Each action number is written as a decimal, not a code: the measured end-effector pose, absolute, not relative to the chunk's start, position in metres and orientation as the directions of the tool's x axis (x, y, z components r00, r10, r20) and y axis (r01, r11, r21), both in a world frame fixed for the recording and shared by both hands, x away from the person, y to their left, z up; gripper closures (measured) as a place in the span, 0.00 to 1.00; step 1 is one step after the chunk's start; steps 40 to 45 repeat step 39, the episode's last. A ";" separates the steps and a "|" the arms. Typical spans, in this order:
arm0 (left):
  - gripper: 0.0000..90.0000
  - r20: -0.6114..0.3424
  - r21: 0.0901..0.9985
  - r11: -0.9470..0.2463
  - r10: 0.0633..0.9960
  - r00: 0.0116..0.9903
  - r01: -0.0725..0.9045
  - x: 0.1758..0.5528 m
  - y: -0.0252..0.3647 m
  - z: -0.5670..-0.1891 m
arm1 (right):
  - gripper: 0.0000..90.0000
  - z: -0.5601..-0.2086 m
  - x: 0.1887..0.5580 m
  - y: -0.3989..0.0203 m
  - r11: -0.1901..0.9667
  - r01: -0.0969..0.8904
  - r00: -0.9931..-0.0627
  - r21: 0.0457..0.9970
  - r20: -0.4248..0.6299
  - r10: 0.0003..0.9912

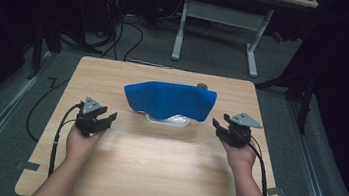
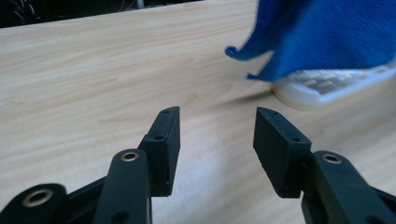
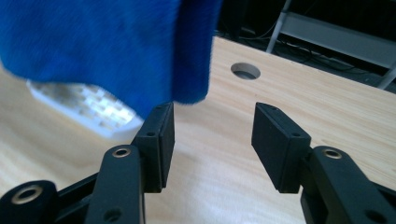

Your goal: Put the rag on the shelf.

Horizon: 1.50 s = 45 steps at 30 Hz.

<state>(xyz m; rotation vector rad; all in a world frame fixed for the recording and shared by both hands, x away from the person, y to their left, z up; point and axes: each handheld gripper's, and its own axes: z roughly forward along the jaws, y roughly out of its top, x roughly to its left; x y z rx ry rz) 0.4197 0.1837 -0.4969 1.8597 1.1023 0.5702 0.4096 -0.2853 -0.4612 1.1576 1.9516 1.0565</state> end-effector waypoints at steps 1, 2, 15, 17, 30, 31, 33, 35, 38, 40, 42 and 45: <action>0.57 -0.048 0.857 -0.226 0.860 0.508 0.463 0.410 0.185 -0.499 | 0.53 -0.462 0.400 -0.283 0.309 0.388 -0.431 0.868 -0.125 0.894; 0.57 -0.045 0.854 -0.234 0.857 0.514 0.465 0.405 0.185 -0.500 | 0.53 -0.463 0.395 -0.282 0.313 0.376 -0.430 0.872 -0.135 0.893; 0.53 -0.074 0.843 -0.259 0.812 0.579 0.471 0.345 0.159 -0.506 | 0.42 -0.486 0.325 -0.267 0.308 0.376 -0.441 0.874 -0.123 0.889; 0.52 -0.097 0.844 -0.247 0.802 0.590 0.475 0.337 0.145 -0.505 | 0.42 -0.488 0.320 -0.265 0.307 0.377 -0.450 0.874 -0.117 0.885; 0.51 -0.012 0.809 -0.445 0.642 0.767 0.385 0.306 0.076 -0.521 | 0.38 -0.513 0.295 -0.234 0.381 0.381 -0.575 0.842 -0.107 0.811; 0.51 -0.030 0.806 -0.430 0.656 0.754 0.406 0.309 0.080 -0.522 | 0.38 -0.515 0.299 -0.234 0.377 0.392 -0.573 0.839 -0.098 0.814; 0.51 -0.041 0.807 -0.421 0.659 0.751 0.414 0.310 0.083 -0.523 | 0.38 -0.516 0.299 -0.235 0.380 0.398 -0.572 0.835 -0.097 0.814; 0.51 -0.059 0.811 -0.402 0.667 0.743 0.425 0.311 0.087 -0.523 | 0.38 -0.517 0.299 -0.236 0.382 0.395 -0.575 0.835 -0.099 0.812; 0.50 -0.059 0.810 -0.395 0.681 0.730 0.434 0.314 0.091 -0.524 | 0.38 -0.515 0.298 -0.237 0.371 0.394 -0.573 0.841 -0.090 0.814; 0.50 -0.068 0.810 -0.387 0.684 0.727 0.440 0.315 0.093 -0.524 | 0.38 -0.514 0.298 -0.238 0.360 0.397 -0.568 0.844 -0.082 0.819; 0.50 -0.068 0.810 -0.387 0.684 0.727 0.440 0.315 0.093 -0.524 | 0.38 -0.514 0.298 -0.238 0.360 0.397 -0.568 0.844 -0.082 0.819; 0.50 -0.068 0.810 -0.387 0.684 0.727 0.440 0.315 0.093 -0.524 | 0.38 -0.514 0.298 -0.238 0.360 0.397 -0.568 0.844 -0.082 0.819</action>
